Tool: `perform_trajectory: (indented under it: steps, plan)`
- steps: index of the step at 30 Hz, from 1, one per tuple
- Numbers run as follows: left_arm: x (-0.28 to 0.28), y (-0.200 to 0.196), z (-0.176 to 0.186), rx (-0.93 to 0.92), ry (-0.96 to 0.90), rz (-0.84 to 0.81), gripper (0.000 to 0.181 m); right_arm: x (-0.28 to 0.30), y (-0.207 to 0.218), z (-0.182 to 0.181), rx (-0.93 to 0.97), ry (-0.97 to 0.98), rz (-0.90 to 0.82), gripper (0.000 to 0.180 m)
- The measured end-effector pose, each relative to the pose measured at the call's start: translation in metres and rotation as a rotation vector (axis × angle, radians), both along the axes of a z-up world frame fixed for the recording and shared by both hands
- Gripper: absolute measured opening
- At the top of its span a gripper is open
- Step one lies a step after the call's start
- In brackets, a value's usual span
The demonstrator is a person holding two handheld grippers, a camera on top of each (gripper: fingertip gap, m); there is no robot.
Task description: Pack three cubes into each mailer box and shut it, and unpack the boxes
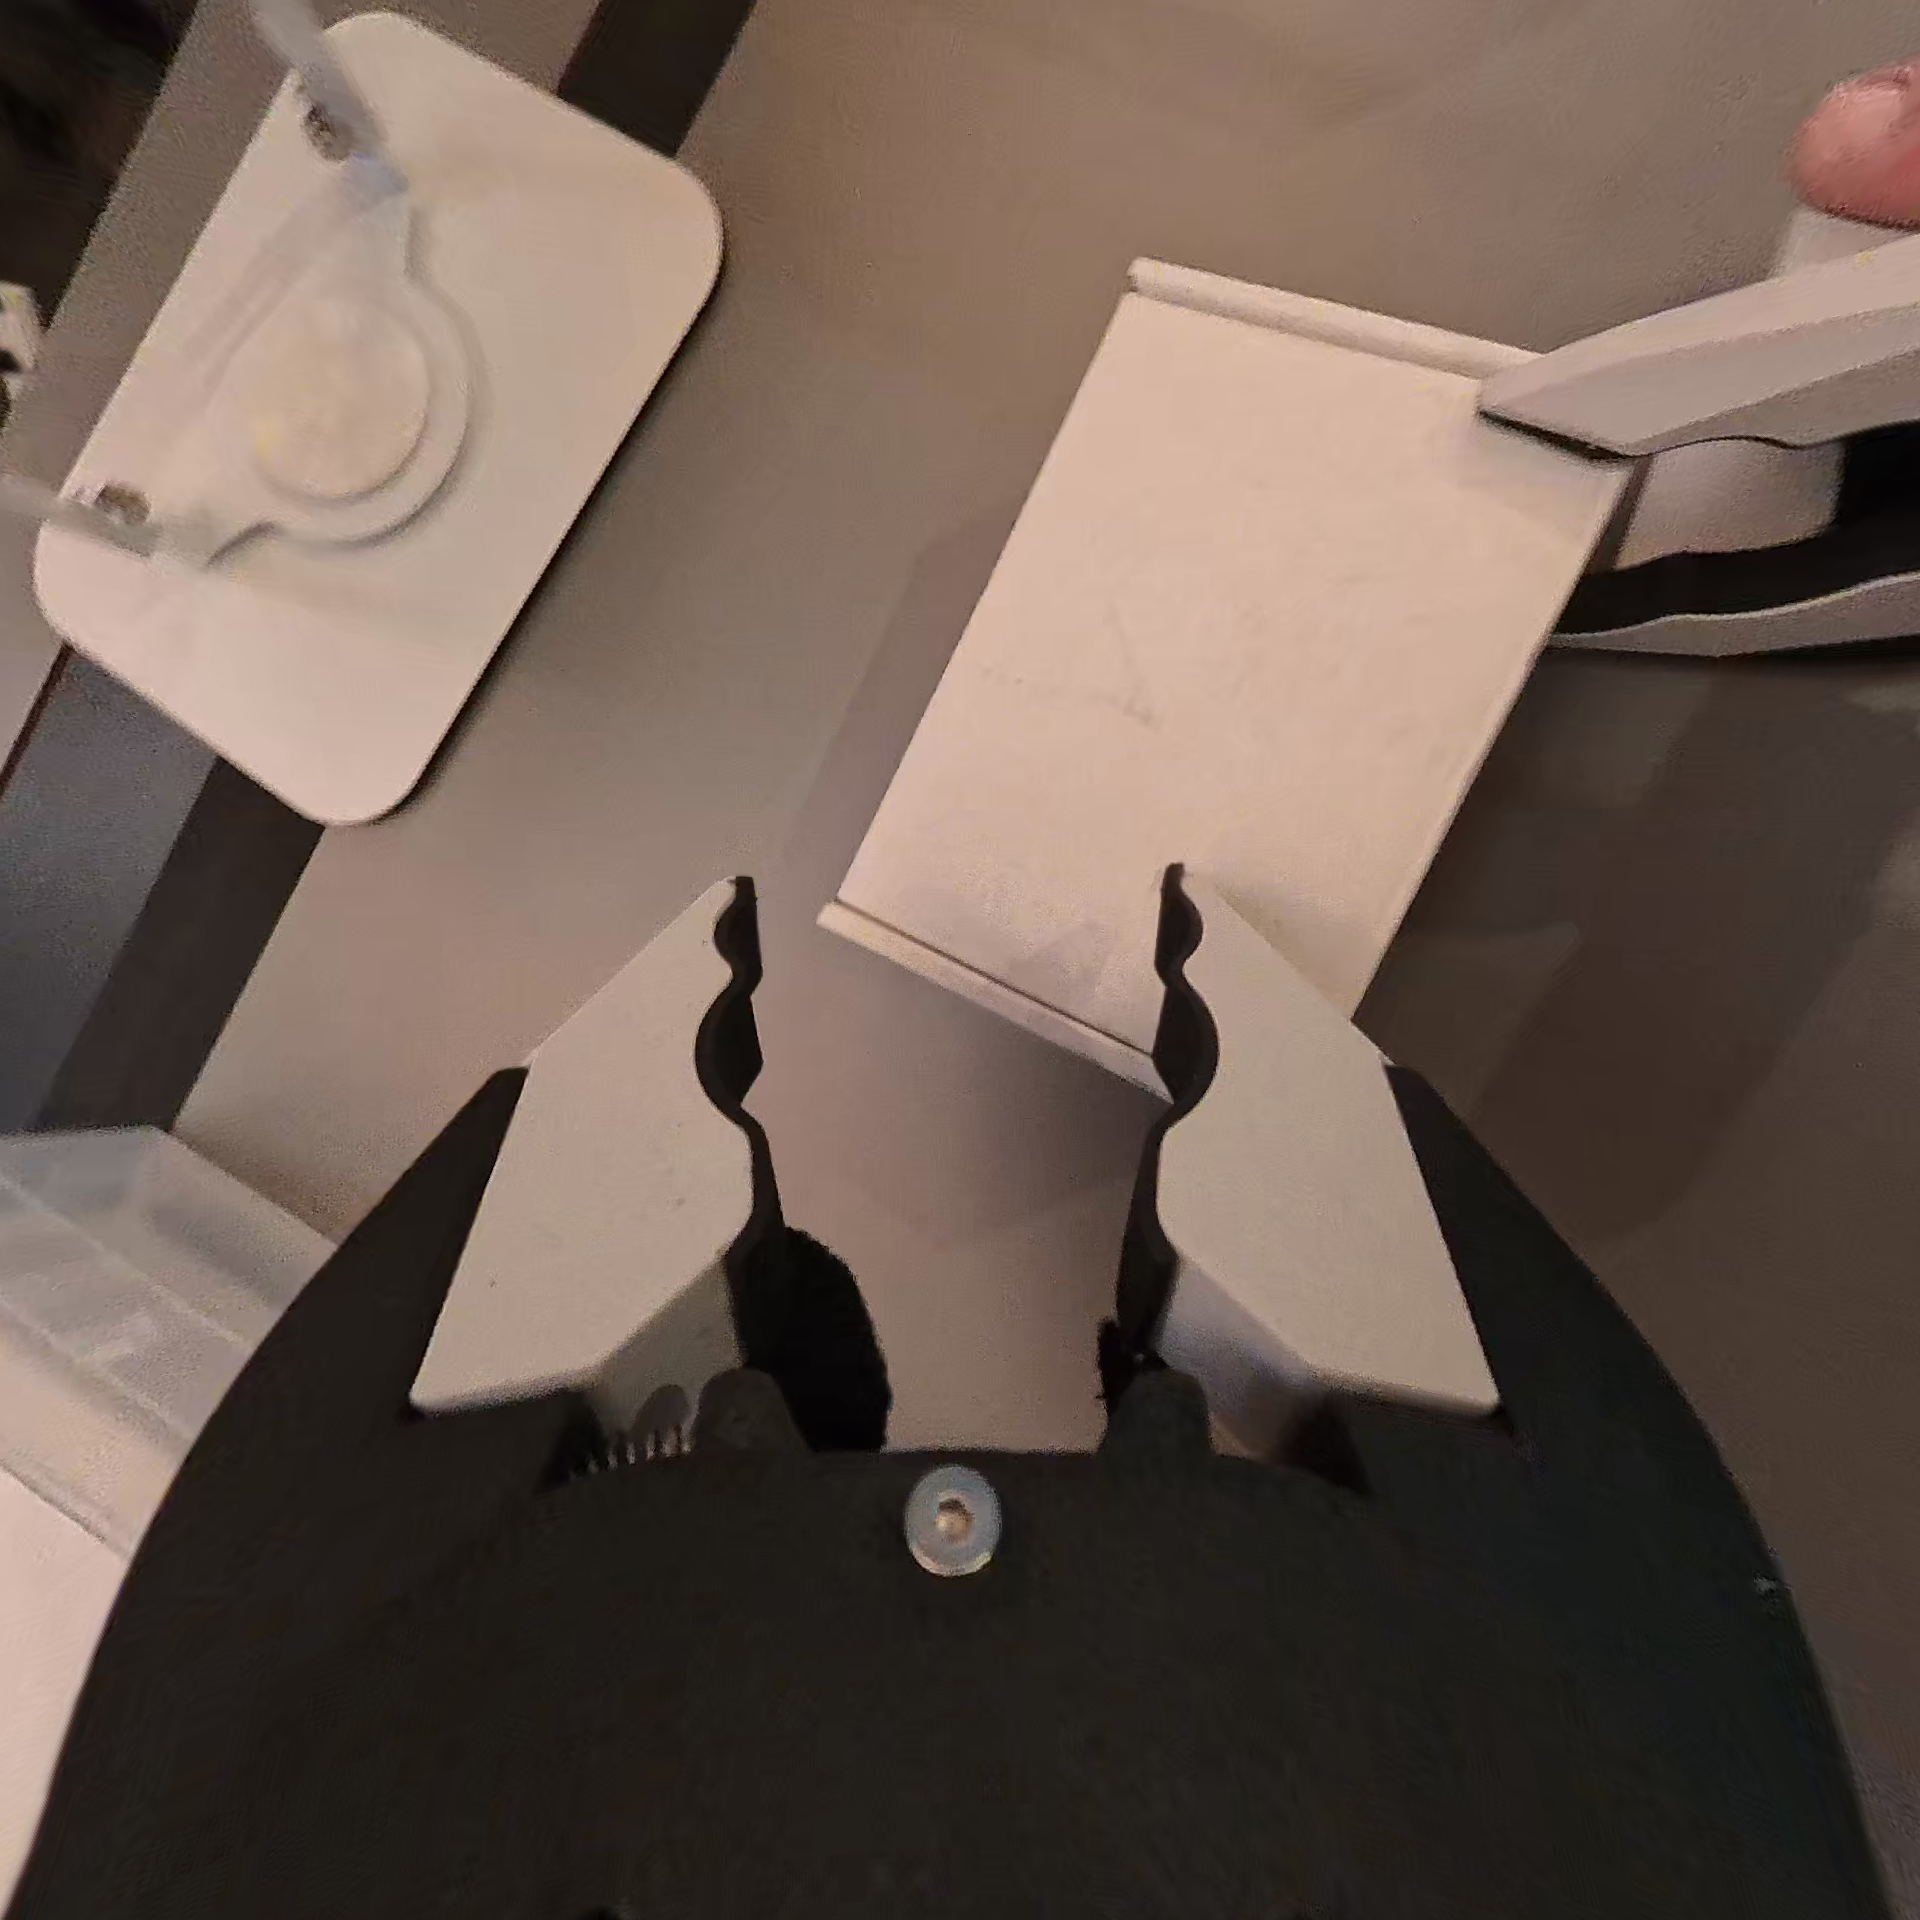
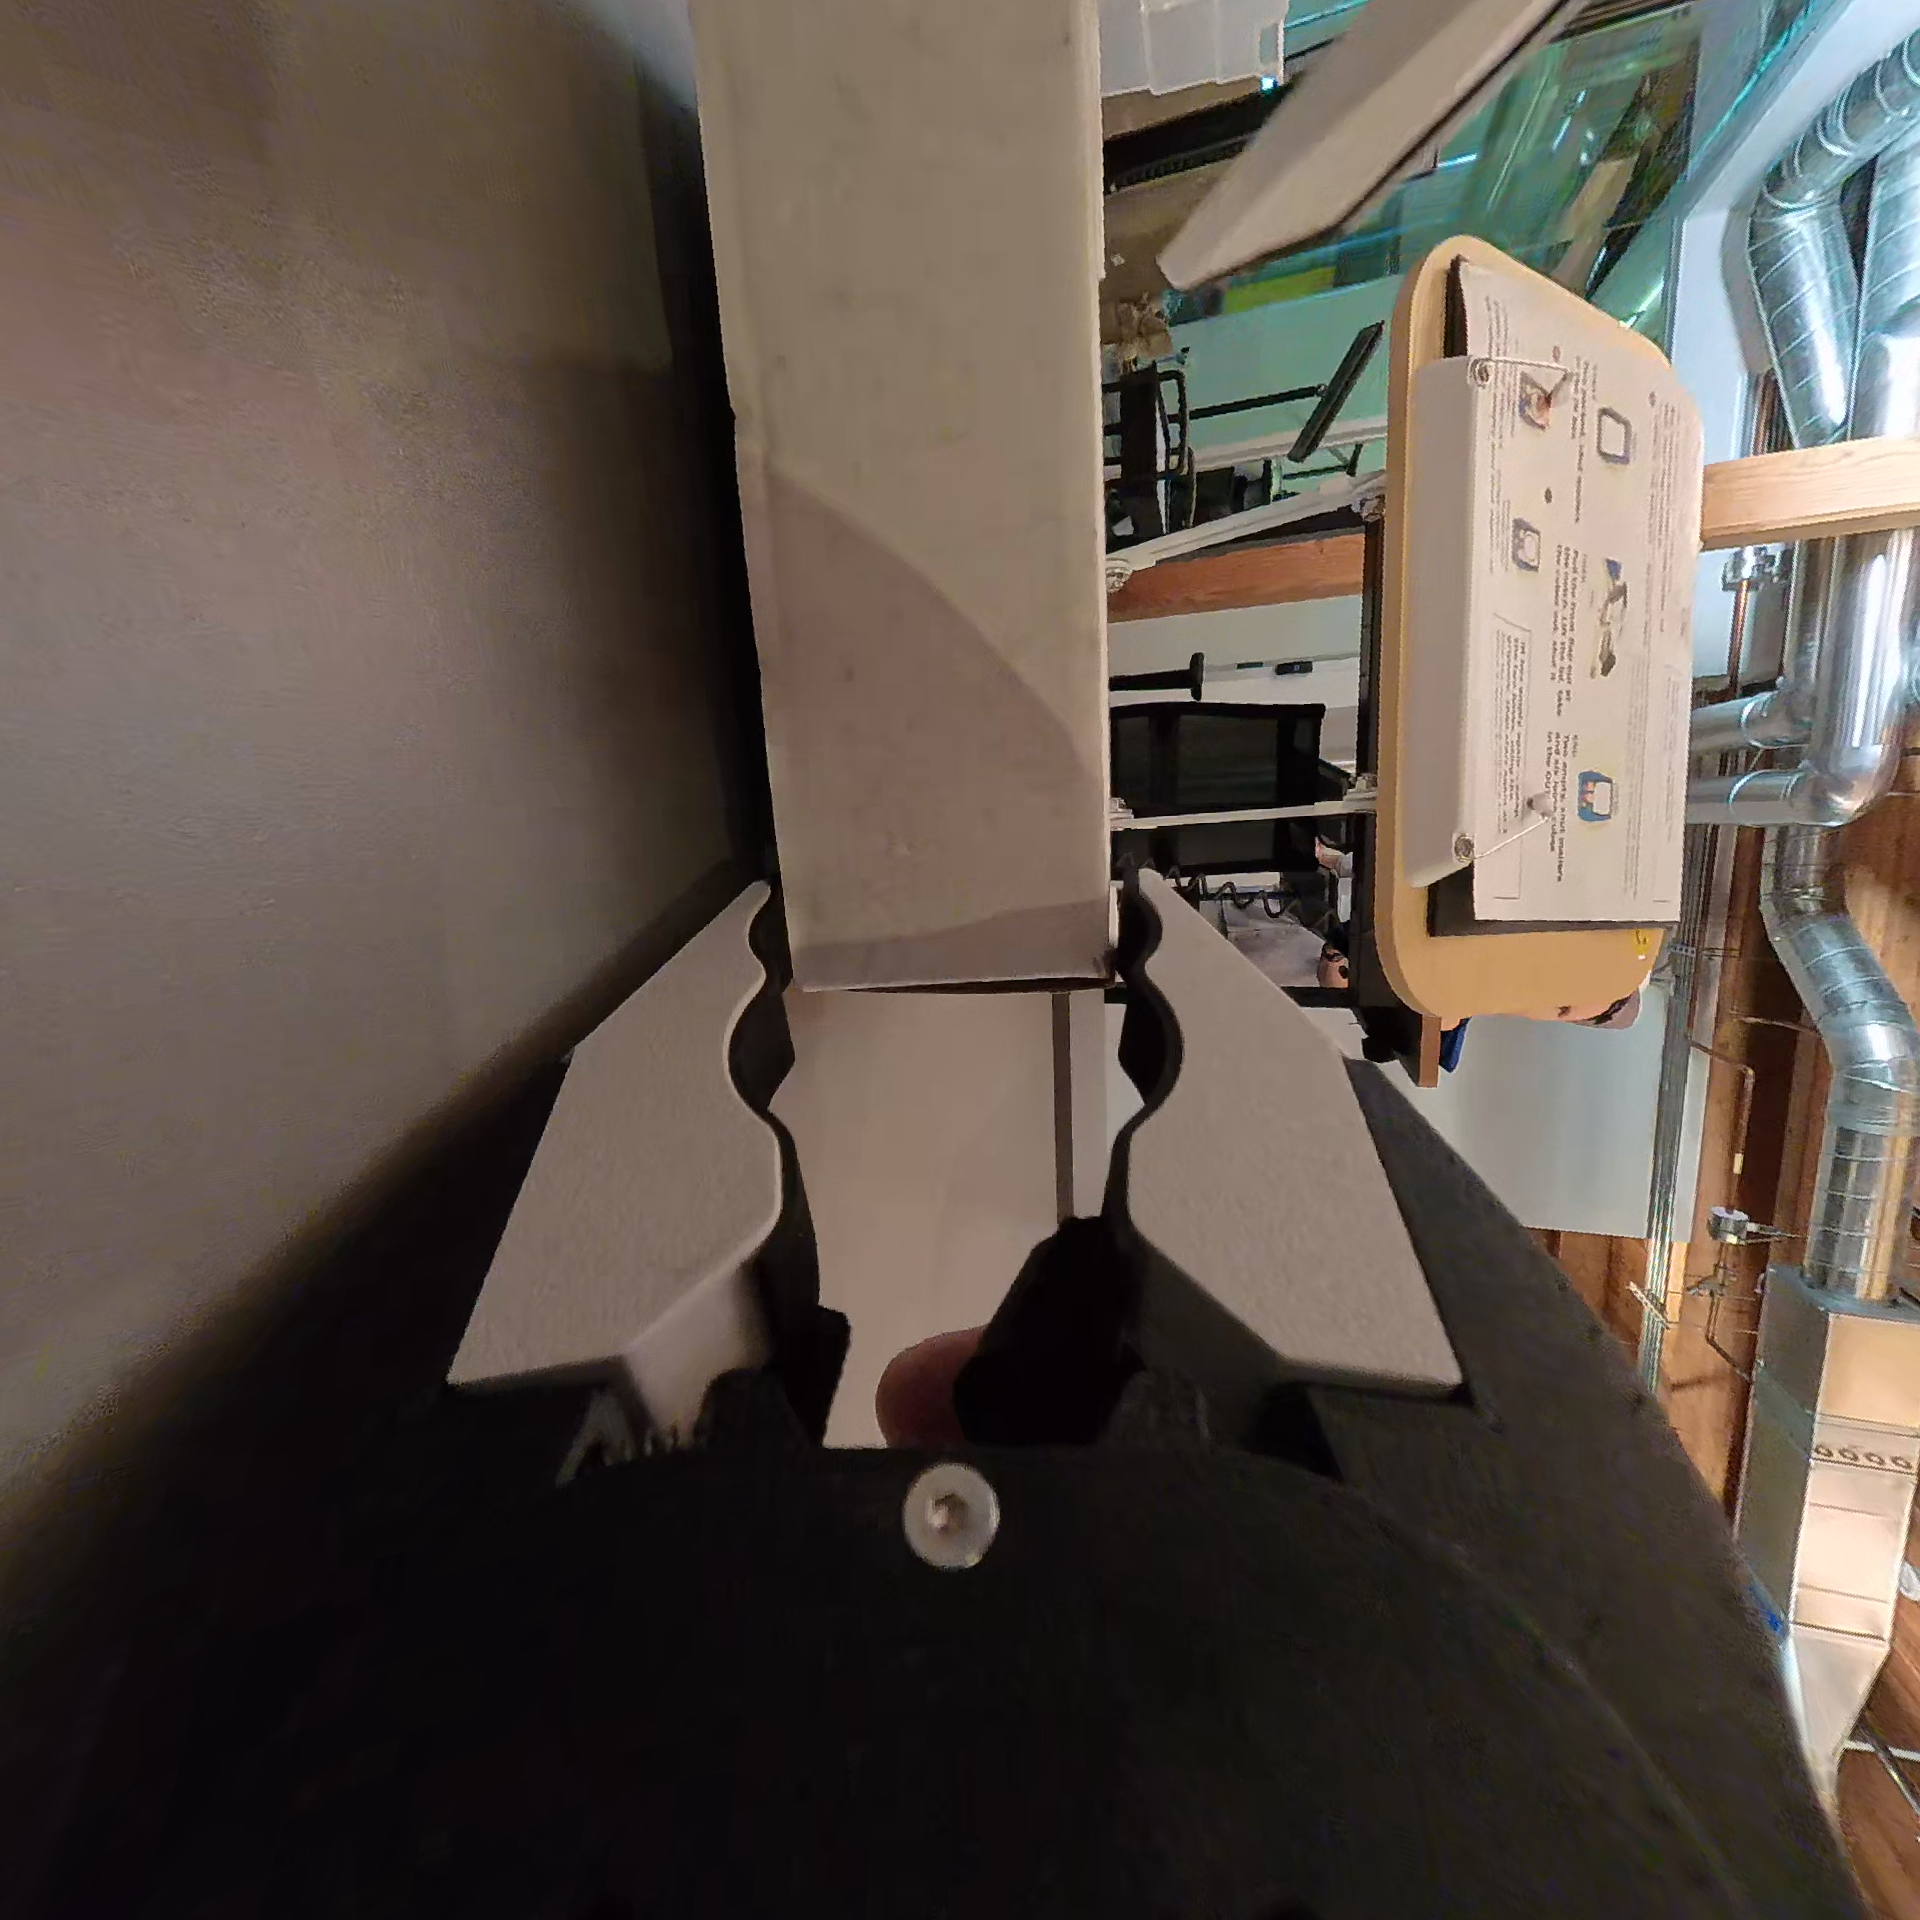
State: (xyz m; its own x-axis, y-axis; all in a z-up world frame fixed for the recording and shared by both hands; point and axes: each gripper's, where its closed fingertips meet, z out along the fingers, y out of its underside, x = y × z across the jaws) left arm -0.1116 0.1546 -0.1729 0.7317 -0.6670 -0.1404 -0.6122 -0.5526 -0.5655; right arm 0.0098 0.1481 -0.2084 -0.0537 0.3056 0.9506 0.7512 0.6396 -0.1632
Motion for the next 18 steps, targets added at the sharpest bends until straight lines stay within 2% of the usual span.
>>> perform_trajectory:
  steps: [1, 6, 11, 13, 18]
  plan:
    - [-0.002, 0.000, -0.002, 0.032, -0.023, 0.034, 0.074, 0.000, 0.000, 0.000, 0.004, -0.003, -0.004, 0.062]
    - [0.003, -0.002, -0.014, 0.069, -0.171, 0.058, 0.052, 0.001, -0.001, 0.002, 0.070, -0.053, -0.050, 0.063]
    - [0.009, 0.004, -0.017, 0.033, -0.254, 0.059, 0.041, 0.001, 0.004, 0.008, 0.119, -0.028, -0.091, 0.074]
    - [0.015, 0.007, -0.017, 0.035, -0.280, 0.047, 0.028, 0.000, 0.002, 0.006, 0.124, -0.036, -0.076, 0.072]
    - [0.021, 0.011, -0.017, 0.074, -0.309, 0.049, 0.023, 0.001, -0.005, 0.001, 0.090, -0.045, -0.018, 0.060]
